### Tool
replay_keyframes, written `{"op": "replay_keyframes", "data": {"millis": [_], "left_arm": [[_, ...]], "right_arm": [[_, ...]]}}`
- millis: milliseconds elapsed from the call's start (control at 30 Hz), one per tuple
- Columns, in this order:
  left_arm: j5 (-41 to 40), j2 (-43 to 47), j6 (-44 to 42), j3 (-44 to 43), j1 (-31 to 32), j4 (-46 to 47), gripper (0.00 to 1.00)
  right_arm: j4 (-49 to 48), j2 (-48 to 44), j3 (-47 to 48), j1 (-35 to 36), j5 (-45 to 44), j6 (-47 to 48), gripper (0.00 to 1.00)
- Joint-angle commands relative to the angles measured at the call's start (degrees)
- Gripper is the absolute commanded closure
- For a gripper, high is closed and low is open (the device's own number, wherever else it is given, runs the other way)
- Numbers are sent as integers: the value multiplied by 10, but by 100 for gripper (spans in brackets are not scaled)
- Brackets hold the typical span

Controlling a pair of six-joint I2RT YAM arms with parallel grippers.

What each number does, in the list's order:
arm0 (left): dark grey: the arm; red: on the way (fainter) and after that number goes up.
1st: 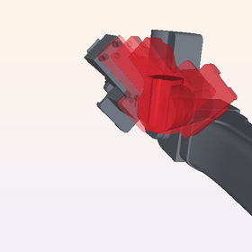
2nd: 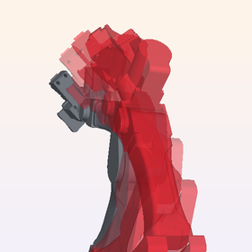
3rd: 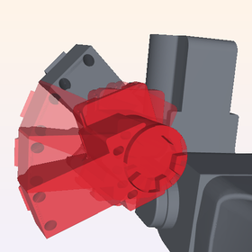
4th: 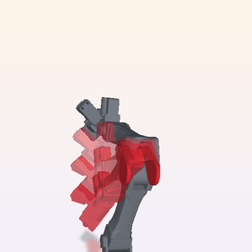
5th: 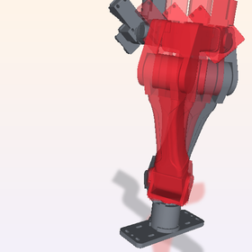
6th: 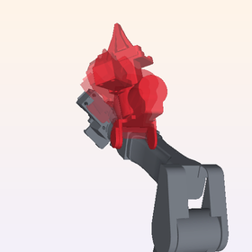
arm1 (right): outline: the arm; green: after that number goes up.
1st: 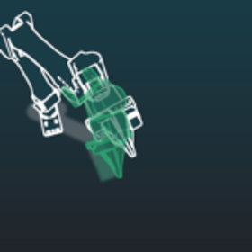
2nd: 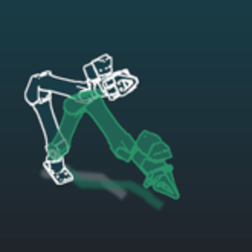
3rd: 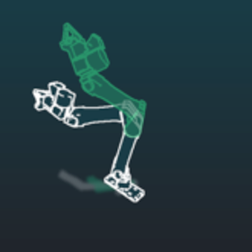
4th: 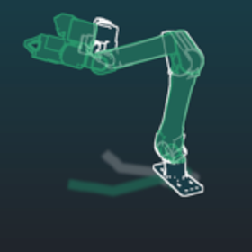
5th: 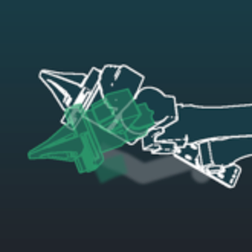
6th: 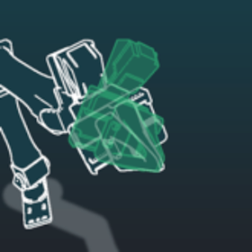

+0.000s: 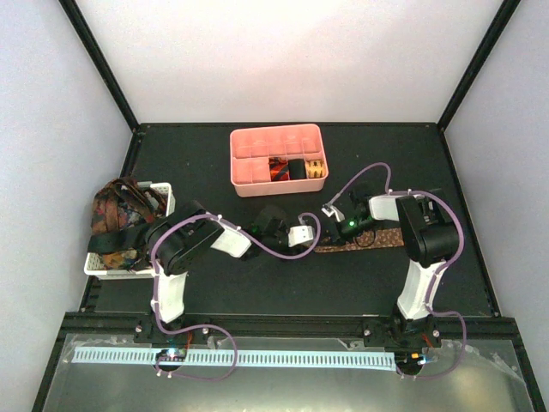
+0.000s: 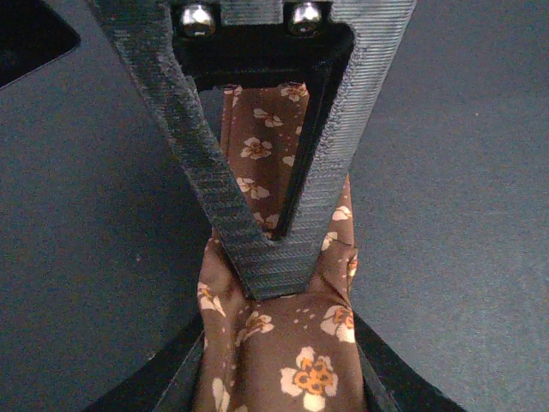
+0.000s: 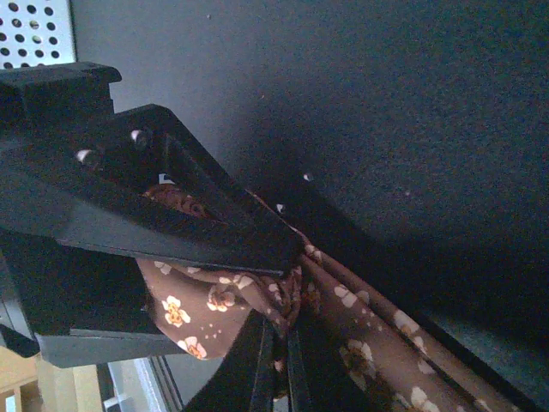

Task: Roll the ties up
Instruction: Roll the tie at the center of the board.

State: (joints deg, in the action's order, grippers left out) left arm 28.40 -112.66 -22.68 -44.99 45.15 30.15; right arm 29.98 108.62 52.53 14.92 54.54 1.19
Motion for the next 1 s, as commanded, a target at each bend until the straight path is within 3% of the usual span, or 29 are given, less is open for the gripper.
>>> {"op": "replay_keyframes", "data": {"millis": [0, 67, 167, 200, 433, 800, 967], "left_arm": [[-17, -20, -22, -6, 0, -59, 69], [-15, -16, -20, -4, -2, -58, 68], [9, -2, 2, 11, -11, -27, 39], [21, 6, 11, 23, -13, -8, 35], [54, 20, 56, 56, -26, 55, 31], [98, -38, 102, 35, -25, 139, 49], [32, -27, 44, 14, -17, 35, 61]], "right_arm": [[6, -15, -2, -16, -23, 6, 97], [5, -9, -2, -19, -36, 6, 96], [-14, 5, -14, -18, -42, -2, 98], [-16, 11, -15, -18, -44, -3, 98], [-12, 36, -11, -18, -53, -2, 98], [-15, 32, -15, -18, -64, -3, 98], [1, 19, -6, -20, -56, 9, 95]]}}
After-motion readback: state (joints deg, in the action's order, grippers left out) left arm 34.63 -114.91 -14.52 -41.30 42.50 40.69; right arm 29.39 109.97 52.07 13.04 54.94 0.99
